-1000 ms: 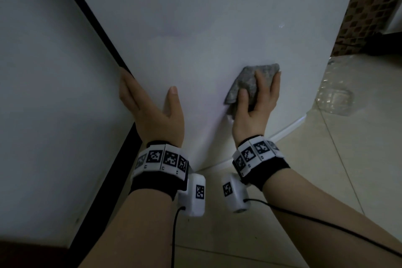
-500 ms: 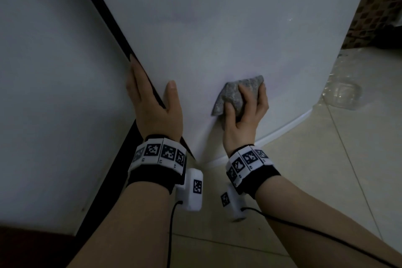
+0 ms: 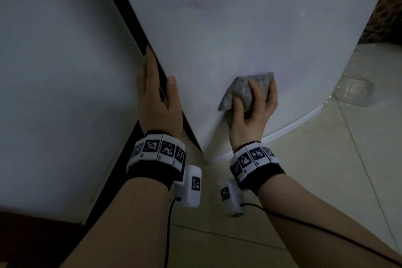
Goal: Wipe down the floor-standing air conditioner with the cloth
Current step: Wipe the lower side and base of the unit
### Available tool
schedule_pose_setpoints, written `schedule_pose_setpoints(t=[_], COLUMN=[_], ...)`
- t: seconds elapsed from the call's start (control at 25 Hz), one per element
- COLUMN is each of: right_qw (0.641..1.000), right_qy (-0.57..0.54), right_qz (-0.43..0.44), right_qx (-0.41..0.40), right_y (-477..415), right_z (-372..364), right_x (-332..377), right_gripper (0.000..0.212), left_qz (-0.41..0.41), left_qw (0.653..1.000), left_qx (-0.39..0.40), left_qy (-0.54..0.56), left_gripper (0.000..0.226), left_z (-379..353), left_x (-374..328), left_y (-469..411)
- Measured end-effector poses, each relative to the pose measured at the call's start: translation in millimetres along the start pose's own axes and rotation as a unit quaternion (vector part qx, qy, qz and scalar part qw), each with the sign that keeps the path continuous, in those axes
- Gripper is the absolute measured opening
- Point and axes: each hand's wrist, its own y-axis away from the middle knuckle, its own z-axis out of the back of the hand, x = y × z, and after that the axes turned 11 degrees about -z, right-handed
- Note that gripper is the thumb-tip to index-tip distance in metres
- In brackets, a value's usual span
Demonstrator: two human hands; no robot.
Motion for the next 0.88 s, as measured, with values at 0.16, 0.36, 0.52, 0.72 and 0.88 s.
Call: schedule_pose_setpoints(t=[0.16, 0.36, 0.52, 0.72, 0.88], right_qw=[0.999, 1.000, 0.999, 1.000, 0.999], right_qy=[-0.001, -0.009, -0.019, -0.018, -0.017], right_qz=[-0.024, -0.010, -0.032, -0.017, -0.030], right_qx=[0.025, 0.011, -0.001, 0.001, 0.003], right_y=[27.6, 28.0, 41.4, 44.1, 53.8], right_z=[-17.7, -19.6, -33.6, -32.7, -41.8], right_x=[5.1, 4.4, 8.6, 4.2, 6.5], right_gripper=[0.043, 0.043, 0.044, 0.043, 0.042], left_qz=[-0.008, -0.007, 0.005, 0.011, 0.006], left_qw=[1.000, 0.999, 0.997, 0.995, 0.994], left_qx=[0.003, 0.024, 0.069, 0.084, 0.093], left_qy=[0.005, 0.020, 0.038, 0.048, 0.049], left_gripper=[0.051, 0.051, 0.053, 0.047, 0.043], left_z=[6.9, 17.1, 23.7, 23.4, 29.7], left_x=[5.1, 11.6, 15.7, 17.6, 24.2], left_y=[2.0, 0.9, 2.7, 2.7, 3.3])
